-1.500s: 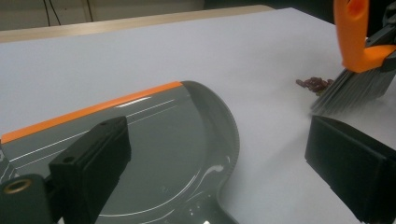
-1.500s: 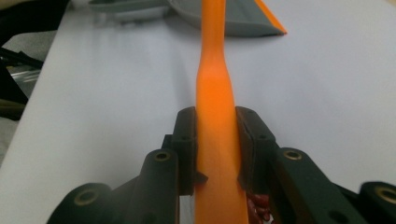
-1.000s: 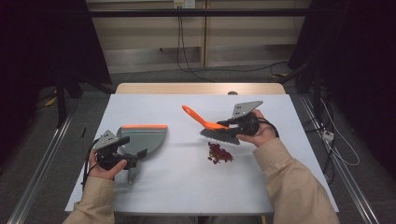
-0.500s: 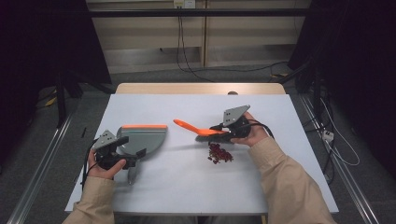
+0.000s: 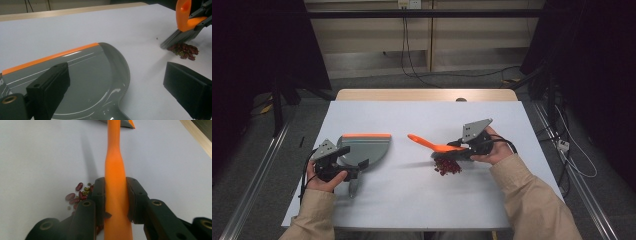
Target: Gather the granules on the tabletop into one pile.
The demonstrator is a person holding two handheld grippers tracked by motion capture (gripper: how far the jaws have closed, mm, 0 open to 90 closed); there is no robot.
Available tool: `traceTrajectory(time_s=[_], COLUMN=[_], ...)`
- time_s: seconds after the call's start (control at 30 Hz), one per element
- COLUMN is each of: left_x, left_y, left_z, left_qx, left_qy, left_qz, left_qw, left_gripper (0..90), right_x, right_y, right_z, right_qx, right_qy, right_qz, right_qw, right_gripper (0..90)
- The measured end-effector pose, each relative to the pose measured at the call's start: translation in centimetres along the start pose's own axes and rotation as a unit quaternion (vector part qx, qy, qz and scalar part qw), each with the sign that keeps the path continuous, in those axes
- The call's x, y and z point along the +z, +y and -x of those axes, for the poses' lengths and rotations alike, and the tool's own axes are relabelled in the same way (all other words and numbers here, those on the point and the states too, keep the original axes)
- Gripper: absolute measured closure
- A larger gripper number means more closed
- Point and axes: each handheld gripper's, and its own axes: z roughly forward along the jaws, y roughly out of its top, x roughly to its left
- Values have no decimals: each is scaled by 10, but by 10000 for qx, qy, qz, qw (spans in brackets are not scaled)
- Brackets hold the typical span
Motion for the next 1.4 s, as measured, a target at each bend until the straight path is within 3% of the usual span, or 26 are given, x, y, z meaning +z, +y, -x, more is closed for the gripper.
traceTrajectory(time_s=[0.2,0.4,0.5,0.63,0.83,0.97,1.03,1.17,1.23,1.27,1.3,1.33,1.37,1.4], left_x=[-1,-1,0,0,0,1,2,1,1,0,0,0,0,0], left_y=[0,0,0,0,0,0,0,0,0,0,0,0,0,0], left_z=[0,0,0,0,0,1,1,1,1,0,1,1,1,1], left_qx=[17,-8,-10,-19,13,2,3,-5,-1,9,-17,-17,-18,-12], left_qy=[7,-5,-7,-17,-20,-37,-37,-48,-40,-37,-39,-38,-39,-40], left_qz=[-2,8,9,14,-21,-20,-17,-17,-29,-32,-9,-4,-3,-7], left_qw=[10000,10000,10000,10000,10000,10000,10000,10000,10000,10000,10000,10000,10000,10000], left_gripper=[68,68,68,68,68,68,68,68,68,68,68,68,68,68], right_x=[-5,-13,-18,-21,-21,-20,-18,-14,-13,-13,-12,-12,-12,-10], right_y=[-1,-4,-8,-18,-24,-17,-13,-8,-8,-6,-6,-7,-7,-6], right_z=[3,10,13,19,16,13,12,11,12,13,15,17,20,22], right_qx=[234,757,1106,1622,1974,2000,2071,2036,2154,2134,2165,2335,2359,2213], right_qy=[-239,-597,-866,-1191,-1421,-1318,-1360,-1418,-1378,-1351,-1290,-1204,-1144,-1118], right_qz=[118,283,254,105,-54,-364,-563,-999,-1034,-1078,-1003,-859,-704,-604], right_qw=[9994,9949,9898,9795,9700,9702,9672,9636,9612,9616,9625,9610,9624,9669], right_gripper=[714,714,714,713,708,657,639,708,712,713,714,714,714,714])
